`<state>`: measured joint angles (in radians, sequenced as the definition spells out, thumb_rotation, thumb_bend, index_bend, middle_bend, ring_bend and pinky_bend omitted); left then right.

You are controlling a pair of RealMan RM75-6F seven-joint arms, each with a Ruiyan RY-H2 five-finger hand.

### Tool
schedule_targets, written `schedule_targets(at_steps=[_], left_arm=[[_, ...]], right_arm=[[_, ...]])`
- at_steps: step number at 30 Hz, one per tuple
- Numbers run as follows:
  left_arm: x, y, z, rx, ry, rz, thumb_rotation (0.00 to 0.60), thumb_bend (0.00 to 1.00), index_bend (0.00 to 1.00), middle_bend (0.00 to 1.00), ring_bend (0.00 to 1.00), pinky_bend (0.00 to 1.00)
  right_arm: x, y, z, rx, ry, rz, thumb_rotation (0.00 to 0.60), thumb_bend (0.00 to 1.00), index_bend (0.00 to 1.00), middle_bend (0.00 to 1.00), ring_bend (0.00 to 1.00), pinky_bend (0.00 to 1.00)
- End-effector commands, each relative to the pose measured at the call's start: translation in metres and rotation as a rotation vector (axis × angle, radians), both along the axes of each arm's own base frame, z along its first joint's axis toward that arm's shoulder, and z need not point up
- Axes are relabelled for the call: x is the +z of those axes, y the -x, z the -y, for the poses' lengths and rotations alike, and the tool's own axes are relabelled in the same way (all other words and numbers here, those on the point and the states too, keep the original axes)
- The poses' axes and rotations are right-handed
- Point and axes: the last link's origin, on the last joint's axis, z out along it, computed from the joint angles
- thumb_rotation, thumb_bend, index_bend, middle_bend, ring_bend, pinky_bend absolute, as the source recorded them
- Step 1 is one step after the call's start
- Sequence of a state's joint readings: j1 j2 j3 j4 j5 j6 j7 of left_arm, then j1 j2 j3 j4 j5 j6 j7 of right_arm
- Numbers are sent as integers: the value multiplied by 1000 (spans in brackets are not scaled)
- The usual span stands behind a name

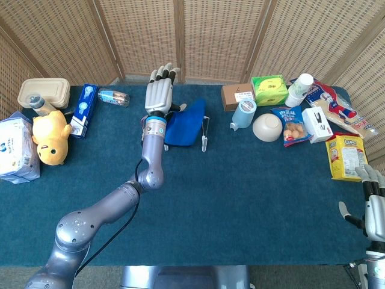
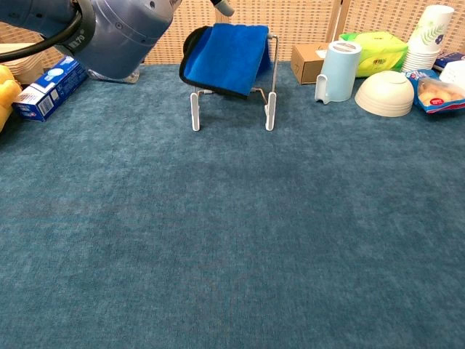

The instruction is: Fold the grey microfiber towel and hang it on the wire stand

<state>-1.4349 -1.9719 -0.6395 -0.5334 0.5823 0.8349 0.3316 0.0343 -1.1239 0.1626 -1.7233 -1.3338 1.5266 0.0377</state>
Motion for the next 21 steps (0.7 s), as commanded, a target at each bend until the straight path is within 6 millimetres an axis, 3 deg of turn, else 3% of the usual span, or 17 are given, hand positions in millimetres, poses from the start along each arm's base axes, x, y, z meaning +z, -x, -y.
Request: schedule_targets(at_steps=[1, 12, 21], left_arm=[[4, -2, 1, -6, -5, 34, 600, 181, 97, 0, 0, 0], [15, 11, 12, -83, -18, -38, 600, 173, 189, 23, 0, 0], [40, 32, 35, -202, -30, -91, 600, 174, 269, 83, 0, 0]], right_arm=[[1, 0, -1, 0, 4, 1, 600, 282, 87, 59, 0, 0], [2, 0, -2, 8, 10, 7, 600, 281, 87, 60, 0, 0], [2, -2, 1, 21, 8, 5, 600, 282, 87, 60, 0, 0]])
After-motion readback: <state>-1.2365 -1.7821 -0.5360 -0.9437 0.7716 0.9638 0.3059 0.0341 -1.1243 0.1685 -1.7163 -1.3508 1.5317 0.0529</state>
